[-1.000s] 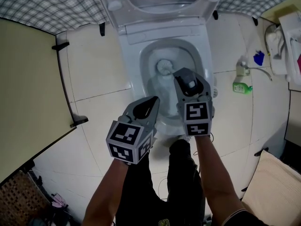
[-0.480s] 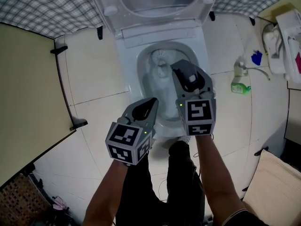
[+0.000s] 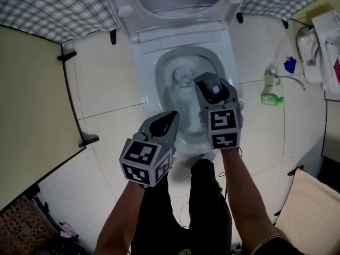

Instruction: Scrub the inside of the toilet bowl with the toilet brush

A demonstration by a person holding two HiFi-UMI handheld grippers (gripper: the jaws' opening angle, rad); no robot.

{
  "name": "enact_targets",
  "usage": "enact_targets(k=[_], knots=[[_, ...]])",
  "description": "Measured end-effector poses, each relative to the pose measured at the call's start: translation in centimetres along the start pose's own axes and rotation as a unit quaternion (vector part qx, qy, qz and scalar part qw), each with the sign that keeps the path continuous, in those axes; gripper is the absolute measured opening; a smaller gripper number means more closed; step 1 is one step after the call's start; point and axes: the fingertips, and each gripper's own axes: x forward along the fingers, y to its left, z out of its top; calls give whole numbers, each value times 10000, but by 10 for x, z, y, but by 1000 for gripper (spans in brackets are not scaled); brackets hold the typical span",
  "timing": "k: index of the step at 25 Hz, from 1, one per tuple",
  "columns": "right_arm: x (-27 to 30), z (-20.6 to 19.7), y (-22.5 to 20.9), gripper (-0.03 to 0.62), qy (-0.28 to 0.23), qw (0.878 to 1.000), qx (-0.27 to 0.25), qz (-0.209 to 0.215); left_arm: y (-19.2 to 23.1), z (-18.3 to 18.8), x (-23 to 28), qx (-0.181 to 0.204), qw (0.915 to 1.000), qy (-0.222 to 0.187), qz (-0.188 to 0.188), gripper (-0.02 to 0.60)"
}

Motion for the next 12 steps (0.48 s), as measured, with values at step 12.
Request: enact_targets(k=[12], knots=[[-17,34,-32,219,-471,9980,-78,-415,-3,3,-2,14,10000,-25,-10,9]])
